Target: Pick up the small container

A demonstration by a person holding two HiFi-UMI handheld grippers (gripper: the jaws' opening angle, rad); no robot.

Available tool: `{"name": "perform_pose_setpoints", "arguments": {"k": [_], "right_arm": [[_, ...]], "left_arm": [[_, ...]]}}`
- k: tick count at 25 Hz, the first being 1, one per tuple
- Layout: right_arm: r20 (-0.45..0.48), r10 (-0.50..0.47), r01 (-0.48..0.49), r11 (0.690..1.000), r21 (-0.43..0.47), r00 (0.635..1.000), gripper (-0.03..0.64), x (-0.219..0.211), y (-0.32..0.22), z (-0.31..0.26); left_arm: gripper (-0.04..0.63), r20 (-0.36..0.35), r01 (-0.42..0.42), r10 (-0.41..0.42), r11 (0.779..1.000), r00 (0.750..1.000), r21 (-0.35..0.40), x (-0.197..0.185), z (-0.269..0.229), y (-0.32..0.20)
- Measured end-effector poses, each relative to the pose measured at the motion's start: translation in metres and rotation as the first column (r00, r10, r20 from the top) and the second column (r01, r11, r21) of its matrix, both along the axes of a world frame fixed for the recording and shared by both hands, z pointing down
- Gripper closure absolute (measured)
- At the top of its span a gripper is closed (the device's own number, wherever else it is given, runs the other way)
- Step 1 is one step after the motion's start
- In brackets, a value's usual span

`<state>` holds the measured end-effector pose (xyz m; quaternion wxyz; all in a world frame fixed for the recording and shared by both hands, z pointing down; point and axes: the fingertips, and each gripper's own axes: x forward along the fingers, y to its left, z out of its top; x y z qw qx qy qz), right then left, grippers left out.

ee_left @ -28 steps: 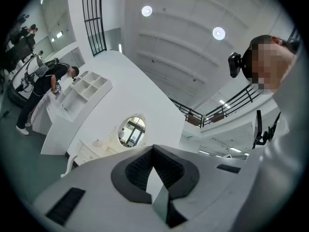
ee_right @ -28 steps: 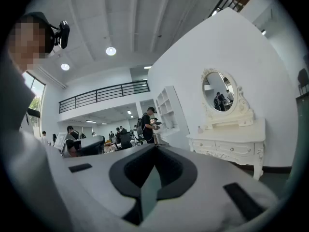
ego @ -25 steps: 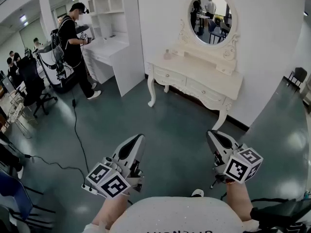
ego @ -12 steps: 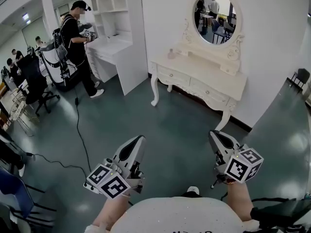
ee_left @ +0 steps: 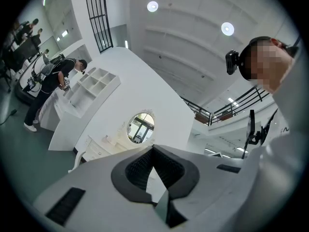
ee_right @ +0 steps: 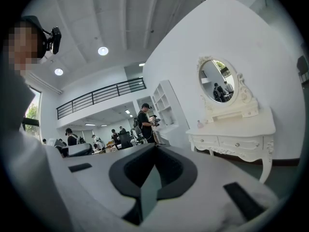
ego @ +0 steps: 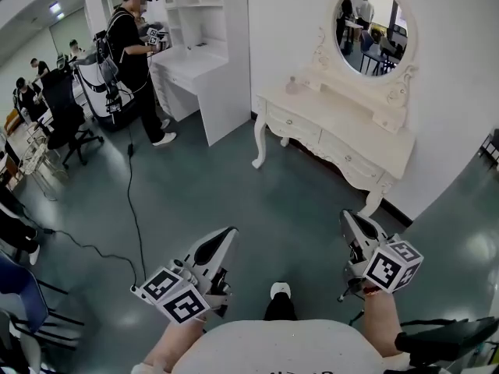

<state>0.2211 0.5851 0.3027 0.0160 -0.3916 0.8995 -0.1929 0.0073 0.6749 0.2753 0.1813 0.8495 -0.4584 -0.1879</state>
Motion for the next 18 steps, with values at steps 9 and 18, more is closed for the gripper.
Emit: {"name": "perform_pose_setpoints", "arguments": {"k": [9,18], "right_arm": [[-0.015,-0.131,0.132,0.99,0.04,0.991,0.612,-0.037,-0.113,-0.015],[-0.024,-0.14,0.141,0.988,0.067,0.99,0.612,-0.028,-0.219,-0.022]], "left_arm": [[0.595,0.016,0.05,-0.05,0.999,0.999,0.003,-0.007,-0.018,-0.095],[0.594,0.01,0.11,-0.11,0.993,0.994,0.031,-0.006,-0.025,-0.19]]}}
